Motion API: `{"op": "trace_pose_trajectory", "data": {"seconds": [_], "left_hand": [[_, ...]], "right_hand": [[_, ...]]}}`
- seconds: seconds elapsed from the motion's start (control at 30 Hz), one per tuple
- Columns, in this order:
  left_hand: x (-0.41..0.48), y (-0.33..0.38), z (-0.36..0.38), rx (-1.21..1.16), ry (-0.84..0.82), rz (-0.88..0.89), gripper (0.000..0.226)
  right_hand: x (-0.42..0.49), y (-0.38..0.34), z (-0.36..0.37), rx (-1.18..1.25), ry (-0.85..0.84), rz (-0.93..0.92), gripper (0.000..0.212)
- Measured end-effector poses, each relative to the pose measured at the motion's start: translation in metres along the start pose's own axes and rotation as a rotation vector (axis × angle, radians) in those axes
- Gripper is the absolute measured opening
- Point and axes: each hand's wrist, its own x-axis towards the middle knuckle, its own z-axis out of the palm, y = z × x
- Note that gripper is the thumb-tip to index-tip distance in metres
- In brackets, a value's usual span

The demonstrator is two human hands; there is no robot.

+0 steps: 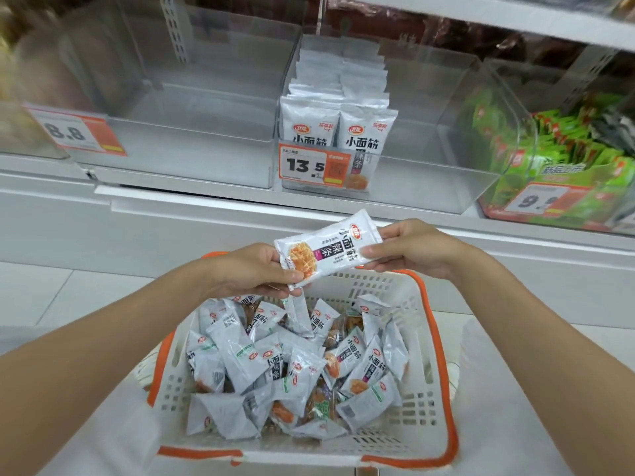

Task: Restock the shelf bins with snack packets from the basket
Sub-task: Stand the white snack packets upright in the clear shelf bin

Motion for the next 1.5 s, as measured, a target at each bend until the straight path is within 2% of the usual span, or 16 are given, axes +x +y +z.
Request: {"op": "trace_pose_trajectory", "data": {"seconds": [0.1, 0.2, 0.27, 0.43, 0.57, 0.7, 0.83, 0.93, 1.03, 1.17, 1.27, 1.4, 1.5], "left_hand": [[0.002, -0.003, 0.002, -0.079, 0.011, 0.031, 0.037], [0.002, 0.003, -0.004, -0.023, 0.053, 0.101, 0.05], [-0.001, 0.015, -0.008, 0.09, 0.156, 0.164, 0.055], [-0.006, 0.072, -0.007, 0.175, 0.342, 0.439, 0.034], [-0.008, 0.124, -0.002, 0.245, 0.518, 0.656, 0.023], [-0.006, 0.156, -0.001, 0.373, 0.624, 0.788, 0.027], [0.002, 0.181, 0.002, 0.476, 0.607, 0.853, 0.049], [0.007, 0.199, 0.004, 0.557, 0.586, 0.899, 0.056], [0.015, 0.21, 0.003, 0.656, 0.544, 0.863, 0.045], [0.028, 0.209, -0.003, 0.777, 0.584, 0.814, 0.02], [0.03, 0.205, -0.008, 0.931, 0.617, 0.755, 0.024], [0.032, 0.198, -0.006, 1.249, 0.652, 0.669, 0.035], [0.034, 0.195, -0.005, 1.306, 0.68, 0.679, 0.035]], "right_hand": [[-0.006, -0.009, 0.006, 0.043, 0.047, -0.035, 0.027], [-0.02, -0.033, 0.005, -0.07, 0.196, -0.222, 0.023], [-0.036, -0.055, -0.004, -0.208, 0.318, -0.37, 0.017], [-0.06, -0.112, -0.024, -0.413, 0.611, -0.673, 0.011], [-0.054, -0.14, -0.037, -0.456, 0.707, -0.795, 0.008], [-0.021, -0.135, -0.036, -0.545, 0.657, -0.712, 0.006], [0.001, -0.129, -0.035, -0.314, 0.7, -0.715, 0.025], [0.008, -0.126, -0.034, -0.29, 0.722, -0.718, 0.023], [0.015, -0.122, -0.032, -0.343, 0.717, -0.71, 0.021], [0.024, -0.121, -0.032, -0.388, 0.705, -0.691, 0.021], [0.029, -0.114, -0.027, -0.413, 0.682, -0.659, 0.018], [0.037, -0.097, -0.017, -0.524, 0.663, -0.591, 0.018], [0.036, -0.092, -0.013, -0.482, 0.683, -0.578, 0.024]]}}
